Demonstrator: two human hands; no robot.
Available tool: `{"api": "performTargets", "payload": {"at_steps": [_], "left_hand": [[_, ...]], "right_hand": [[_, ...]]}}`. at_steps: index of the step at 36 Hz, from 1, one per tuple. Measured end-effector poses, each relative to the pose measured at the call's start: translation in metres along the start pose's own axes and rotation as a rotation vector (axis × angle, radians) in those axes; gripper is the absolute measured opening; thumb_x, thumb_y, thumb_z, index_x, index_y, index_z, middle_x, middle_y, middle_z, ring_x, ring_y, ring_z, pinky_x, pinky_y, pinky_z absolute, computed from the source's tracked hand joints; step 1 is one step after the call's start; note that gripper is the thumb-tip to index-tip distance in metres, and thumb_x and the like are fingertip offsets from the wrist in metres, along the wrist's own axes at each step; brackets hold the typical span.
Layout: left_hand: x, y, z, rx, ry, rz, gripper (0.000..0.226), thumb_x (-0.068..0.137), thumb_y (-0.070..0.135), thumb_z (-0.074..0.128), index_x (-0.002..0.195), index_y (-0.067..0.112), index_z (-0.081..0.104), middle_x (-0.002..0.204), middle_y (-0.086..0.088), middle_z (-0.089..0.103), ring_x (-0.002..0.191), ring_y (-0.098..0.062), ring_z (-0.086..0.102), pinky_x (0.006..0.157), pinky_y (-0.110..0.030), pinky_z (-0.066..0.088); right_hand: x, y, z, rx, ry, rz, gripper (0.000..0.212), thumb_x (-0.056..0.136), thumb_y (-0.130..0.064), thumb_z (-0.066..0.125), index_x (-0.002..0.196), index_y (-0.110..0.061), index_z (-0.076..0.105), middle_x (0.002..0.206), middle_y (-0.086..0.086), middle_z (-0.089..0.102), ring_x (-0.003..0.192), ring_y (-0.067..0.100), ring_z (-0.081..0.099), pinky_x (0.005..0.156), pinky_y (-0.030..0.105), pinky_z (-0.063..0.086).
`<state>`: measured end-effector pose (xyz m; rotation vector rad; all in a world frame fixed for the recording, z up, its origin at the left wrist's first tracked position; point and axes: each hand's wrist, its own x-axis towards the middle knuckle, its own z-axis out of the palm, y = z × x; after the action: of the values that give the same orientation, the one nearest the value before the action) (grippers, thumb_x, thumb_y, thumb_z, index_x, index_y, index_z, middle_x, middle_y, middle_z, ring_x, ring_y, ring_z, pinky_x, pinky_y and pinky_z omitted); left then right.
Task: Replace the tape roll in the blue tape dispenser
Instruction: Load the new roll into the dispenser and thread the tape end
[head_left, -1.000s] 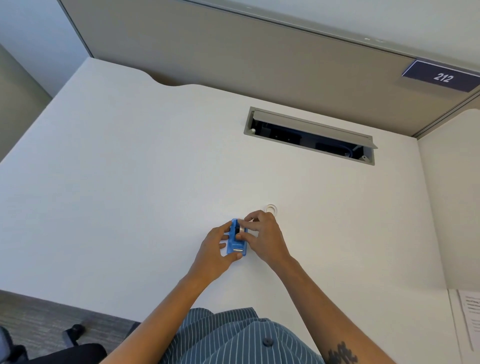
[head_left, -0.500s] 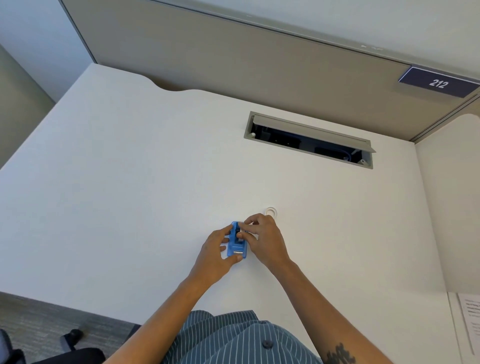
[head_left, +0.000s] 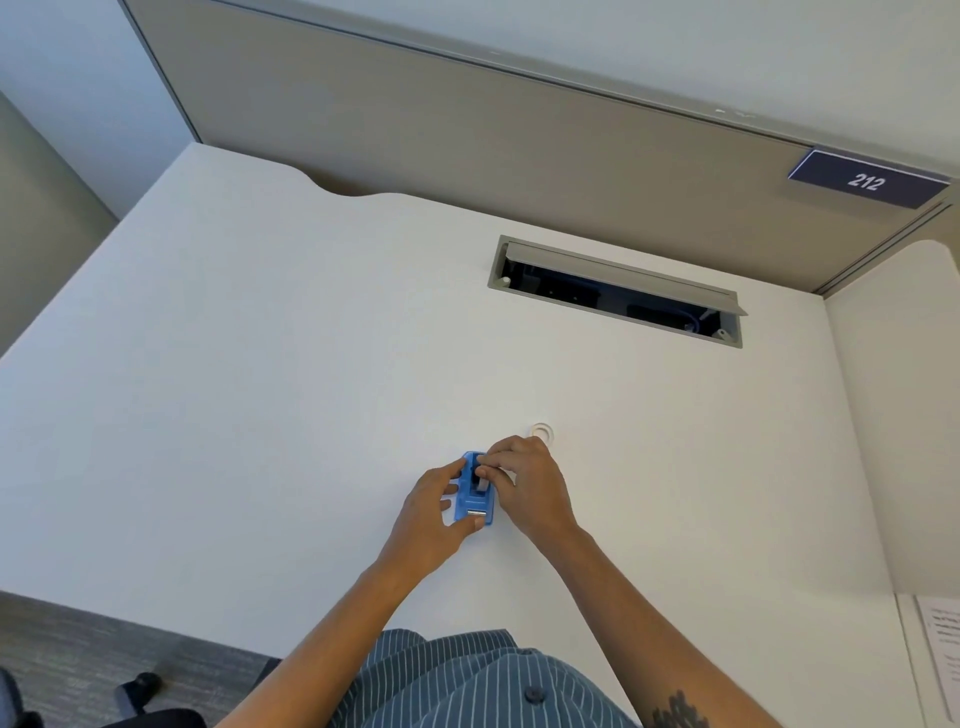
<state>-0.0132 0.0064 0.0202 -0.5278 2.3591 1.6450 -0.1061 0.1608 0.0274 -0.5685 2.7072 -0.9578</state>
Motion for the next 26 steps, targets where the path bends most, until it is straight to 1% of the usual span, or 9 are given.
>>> {"api": "performTargets", "payload": {"at_steps": [2, 5, 11, 13, 14, 17, 19, 22, 26], "left_hand": [[0.0003, -0.0001, -0.0003, 0.006, 0.000, -0.002, 0.084, 0.085, 0.020, 0.089, 0.157, 0.014, 0.045, 0.151, -0.006, 0.056, 0.127, -0.013, 0.058, 0.107, -0.026, 0.048], [0.0002, 0.0003, -0.0001, 0.004, -0.003, -0.007, 0.084, 0.085, 0.019, 0.089, 0.157, 0.014, 0.045, 0.152, -0.007, 0.056, 0.130, -0.016, 0.059, 0.107, -0.027, 0.048], [0.0008, 0.0001, 0.0010, 0.007, -0.001, -0.008, 0.084, 0.085, 0.018, 0.089, 0.156, 0.013, 0.045, 0.151, -0.007, 0.056, 0.130, -0.017, 0.059, 0.107, -0.027, 0.048], [0.0010, -0.0002, 0.0014, 0.008, 0.001, -0.006, 0.084, 0.084, 0.018, 0.089, 0.156, 0.013, 0.046, 0.151, -0.007, 0.057, 0.129, -0.018, 0.060, 0.106, -0.026, 0.048], [0.0009, -0.0004, 0.0013, 0.010, 0.002, -0.006, 0.083, 0.084, 0.018, 0.089, 0.155, 0.014, 0.046, 0.151, -0.007, 0.057, 0.129, -0.018, 0.060, 0.106, -0.027, 0.048], [0.0006, -0.0009, 0.0012, 0.011, 0.003, -0.007, 0.083, 0.085, 0.019, 0.089, 0.156, 0.014, 0.046, 0.151, -0.007, 0.057, 0.131, -0.019, 0.060, 0.108, -0.029, 0.050], [0.0006, -0.0014, 0.0011, 0.015, 0.002, -0.002, 0.083, 0.085, 0.019, 0.089, 0.156, 0.015, 0.046, 0.151, -0.007, 0.056, 0.130, -0.018, 0.060, 0.108, -0.028, 0.049], [0.0007, -0.0019, 0.0010, 0.016, 0.000, 0.000, 0.083, 0.085, 0.019, 0.089, 0.156, 0.015, 0.045, 0.152, -0.006, 0.056, 0.132, -0.018, 0.060, 0.108, -0.028, 0.049], [0.0005, -0.0022, 0.0007, 0.012, 0.001, -0.002, 0.084, 0.085, 0.019, 0.088, 0.157, 0.016, 0.045, 0.152, -0.006, 0.055, 0.131, -0.019, 0.060, 0.112, -0.034, 0.051]], "right_hand": [[0.0000, -0.0006, -0.0009, 0.016, 0.012, 0.000, 0.014, 0.095, -0.010, 0.075, 0.101, -0.017, 0.086, 0.105, -0.004, 0.078, 0.103, 0.021, 0.061, 0.083, 0.026, 0.048], [-0.0006, -0.0018, -0.0031, 0.027, 0.014, -0.002, 0.011, 0.093, -0.009, 0.077, 0.097, -0.015, 0.085, 0.102, -0.004, 0.077, 0.101, 0.020, 0.061, 0.083, 0.026, 0.048], [-0.0023, -0.0049, -0.0050, 0.043, 0.004, 0.008, 0.009, 0.093, -0.008, 0.076, 0.095, -0.013, 0.082, 0.100, -0.002, 0.076, 0.100, 0.021, 0.061, 0.083, 0.030, 0.051], [-0.0022, -0.0049, -0.0042, 0.044, -0.004, 0.029, 0.010, 0.094, -0.010, 0.076, 0.101, -0.015, 0.081, 0.103, -0.002, 0.075, 0.102, 0.019, 0.060, 0.085, 0.029, 0.051], [-0.0023, -0.0051, -0.0036, 0.037, -0.017, 0.042, 0.013, 0.095, -0.012, 0.076, 0.107, -0.016, 0.081, 0.107, -0.002, 0.074, 0.105, 0.018, 0.060, 0.087, 0.028, 0.050], [-0.0032, -0.0044, -0.0019, 0.010, -0.086, 0.055, 0.033, 0.098, -0.018, 0.075, 0.132, -0.018, 0.074, 0.119, -0.002, 0.068, 0.113, 0.017, 0.055, 0.092, 0.023, 0.046], [-0.0038, -0.0026, -0.0010, -0.015, -0.124, 0.040, 0.039, 0.100, -0.018, 0.074, 0.139, -0.017, 0.070, 0.121, -0.001, 0.062, 0.115, 0.018, 0.053, 0.093, 0.024, 0.048], [-0.0049, 0.0001, -0.0011, -0.043, -0.139, 0.034, 0.041, 0.101, -0.019, 0.073, 0.141, -0.018, 0.069, 0.120, 0.000, 0.059, 0.114, 0.020, 0.051, 0.093, 0.025, 0.048], [-0.0056, 0.0019, -0.0015, -0.042, -0.120, 0.016, 0.035, 0.099, -0.019, 0.076, 0.134, -0.020, 0.074, 0.112, -0.001, 0.062, 0.104, 0.014, 0.047, 0.086, 0.024, 0.045]]}}
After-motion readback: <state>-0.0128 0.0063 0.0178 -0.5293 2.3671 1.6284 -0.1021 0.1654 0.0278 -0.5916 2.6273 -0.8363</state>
